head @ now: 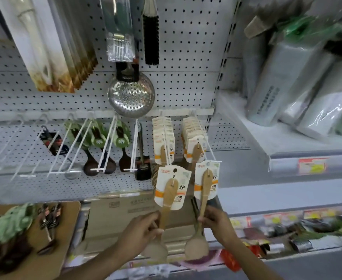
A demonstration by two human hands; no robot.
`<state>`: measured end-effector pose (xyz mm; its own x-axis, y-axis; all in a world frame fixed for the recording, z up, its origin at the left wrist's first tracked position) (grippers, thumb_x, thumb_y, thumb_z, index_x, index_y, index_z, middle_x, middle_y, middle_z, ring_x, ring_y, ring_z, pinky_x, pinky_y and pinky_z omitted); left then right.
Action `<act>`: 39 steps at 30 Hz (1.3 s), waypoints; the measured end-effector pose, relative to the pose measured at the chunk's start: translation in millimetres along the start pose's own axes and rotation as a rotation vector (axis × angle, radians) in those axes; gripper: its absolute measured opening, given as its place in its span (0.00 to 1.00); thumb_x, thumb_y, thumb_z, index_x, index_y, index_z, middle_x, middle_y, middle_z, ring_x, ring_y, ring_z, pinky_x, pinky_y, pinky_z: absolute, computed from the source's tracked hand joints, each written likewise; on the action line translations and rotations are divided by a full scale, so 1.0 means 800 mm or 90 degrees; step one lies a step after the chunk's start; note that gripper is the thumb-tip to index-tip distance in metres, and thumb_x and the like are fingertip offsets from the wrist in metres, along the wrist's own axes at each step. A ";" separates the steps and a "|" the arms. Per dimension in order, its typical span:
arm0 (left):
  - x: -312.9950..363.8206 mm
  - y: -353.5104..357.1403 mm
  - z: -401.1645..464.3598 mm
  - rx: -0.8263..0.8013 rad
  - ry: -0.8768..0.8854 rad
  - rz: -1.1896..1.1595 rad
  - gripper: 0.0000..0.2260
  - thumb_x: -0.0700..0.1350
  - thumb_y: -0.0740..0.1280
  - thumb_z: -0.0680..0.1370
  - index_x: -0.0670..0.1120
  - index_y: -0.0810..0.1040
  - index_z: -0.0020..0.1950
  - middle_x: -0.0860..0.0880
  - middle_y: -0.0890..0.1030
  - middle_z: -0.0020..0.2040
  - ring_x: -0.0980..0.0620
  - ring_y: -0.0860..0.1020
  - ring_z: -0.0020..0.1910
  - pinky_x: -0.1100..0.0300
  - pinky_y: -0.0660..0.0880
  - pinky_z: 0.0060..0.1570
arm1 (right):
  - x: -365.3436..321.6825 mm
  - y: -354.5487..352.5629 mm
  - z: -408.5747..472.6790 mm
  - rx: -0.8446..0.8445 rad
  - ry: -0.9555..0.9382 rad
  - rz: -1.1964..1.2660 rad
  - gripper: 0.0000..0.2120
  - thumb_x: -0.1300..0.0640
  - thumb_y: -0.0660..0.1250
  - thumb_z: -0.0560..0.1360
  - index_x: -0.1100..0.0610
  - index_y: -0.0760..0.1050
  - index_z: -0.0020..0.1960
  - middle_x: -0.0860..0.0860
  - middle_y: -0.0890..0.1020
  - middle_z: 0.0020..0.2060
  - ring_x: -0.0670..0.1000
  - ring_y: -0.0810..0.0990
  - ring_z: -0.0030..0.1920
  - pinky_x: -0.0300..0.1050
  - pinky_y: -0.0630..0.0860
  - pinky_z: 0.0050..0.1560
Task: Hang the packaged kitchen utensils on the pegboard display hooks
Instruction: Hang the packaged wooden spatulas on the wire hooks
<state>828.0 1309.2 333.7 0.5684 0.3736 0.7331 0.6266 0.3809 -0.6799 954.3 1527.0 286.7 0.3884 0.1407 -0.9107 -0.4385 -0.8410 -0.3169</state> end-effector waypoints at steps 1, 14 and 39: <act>0.001 -0.001 -0.001 0.003 0.000 0.001 0.07 0.51 0.71 0.75 0.52 0.75 0.49 0.60 0.81 0.41 0.64 0.80 0.41 0.62 0.75 0.42 | 0.000 -0.001 0.005 0.001 0.005 0.012 0.15 0.69 0.71 0.72 0.49 0.80 0.40 0.48 0.85 0.36 0.48 0.84 0.40 0.47 0.81 0.44; 0.000 -0.009 -0.001 -0.001 -0.042 0.011 0.08 0.52 0.70 0.73 0.54 0.72 0.46 0.62 0.81 0.42 0.64 0.80 0.42 0.63 0.76 0.43 | 0.000 -0.005 0.068 -0.001 0.003 0.040 0.06 0.67 0.71 0.74 0.59 0.81 0.49 0.55 0.86 0.41 0.60 0.84 0.43 0.51 0.82 0.47; -0.036 -0.020 -0.020 0.055 -0.128 -0.018 0.07 0.54 0.70 0.74 0.58 0.72 0.44 0.64 0.80 0.44 0.63 0.79 0.44 0.65 0.76 0.47 | 0.008 -0.025 0.158 0.113 0.009 0.003 0.09 0.60 0.75 0.71 0.56 0.76 0.46 0.56 0.81 0.39 0.49 0.81 0.39 0.53 0.77 0.50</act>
<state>810.3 1279.2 323.8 0.4274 0.5200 0.7395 0.5883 0.4611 -0.6643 863.4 1610.6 253.6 0.3968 0.1281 -0.9089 -0.5766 -0.7357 -0.3554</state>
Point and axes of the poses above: each hand's wrist, its own z-axis towards the middle knuckle, its own y-axis out of the palm, x = y × z, the point moved 9 cm from there along z, towards the middle knuckle
